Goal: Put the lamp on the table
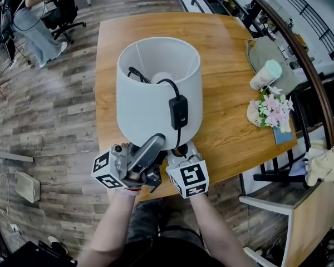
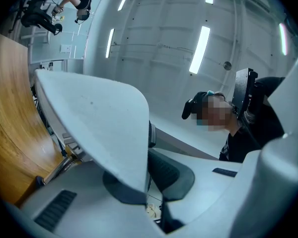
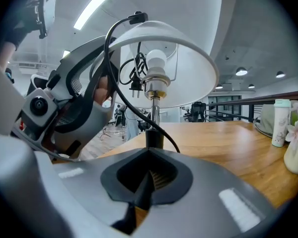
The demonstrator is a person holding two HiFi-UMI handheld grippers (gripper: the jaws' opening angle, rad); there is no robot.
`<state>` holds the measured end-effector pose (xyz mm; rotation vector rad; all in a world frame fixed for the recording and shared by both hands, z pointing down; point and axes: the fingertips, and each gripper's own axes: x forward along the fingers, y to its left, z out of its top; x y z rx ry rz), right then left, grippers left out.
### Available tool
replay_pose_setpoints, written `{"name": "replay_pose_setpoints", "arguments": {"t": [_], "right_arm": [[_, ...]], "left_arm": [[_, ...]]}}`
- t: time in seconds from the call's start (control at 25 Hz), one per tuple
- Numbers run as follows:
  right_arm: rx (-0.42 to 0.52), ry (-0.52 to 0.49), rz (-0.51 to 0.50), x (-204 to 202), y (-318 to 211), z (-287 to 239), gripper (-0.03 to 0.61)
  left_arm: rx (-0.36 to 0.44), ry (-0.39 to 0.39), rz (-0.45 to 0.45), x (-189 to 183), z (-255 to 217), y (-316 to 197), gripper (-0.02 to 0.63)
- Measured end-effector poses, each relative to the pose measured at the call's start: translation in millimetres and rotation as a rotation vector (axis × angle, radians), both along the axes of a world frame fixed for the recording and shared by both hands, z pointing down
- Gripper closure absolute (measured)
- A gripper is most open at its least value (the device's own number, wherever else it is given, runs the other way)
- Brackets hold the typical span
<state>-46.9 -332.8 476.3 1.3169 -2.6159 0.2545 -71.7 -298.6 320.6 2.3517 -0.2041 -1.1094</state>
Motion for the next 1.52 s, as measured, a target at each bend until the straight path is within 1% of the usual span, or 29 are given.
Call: {"name": "replay_pose_setpoints", "arguments": {"t": [0.68,1.08,1.52], "right_arm": [[0.006,-0.004,-0.003,10,19,-4,0.571],[0.003,-0.004,0.001,11,28,-5,0.571],[-0.001,-0.010,0.006,15,33,-3,0.569]], "left_arm": [[-0.009,-0.048,0.009,18,11,23,0.600],[-0.024,-0.064,0.007,20,15,32,0.581],[-0.028,-0.082,0.028,26,22,44,0.575]]}}
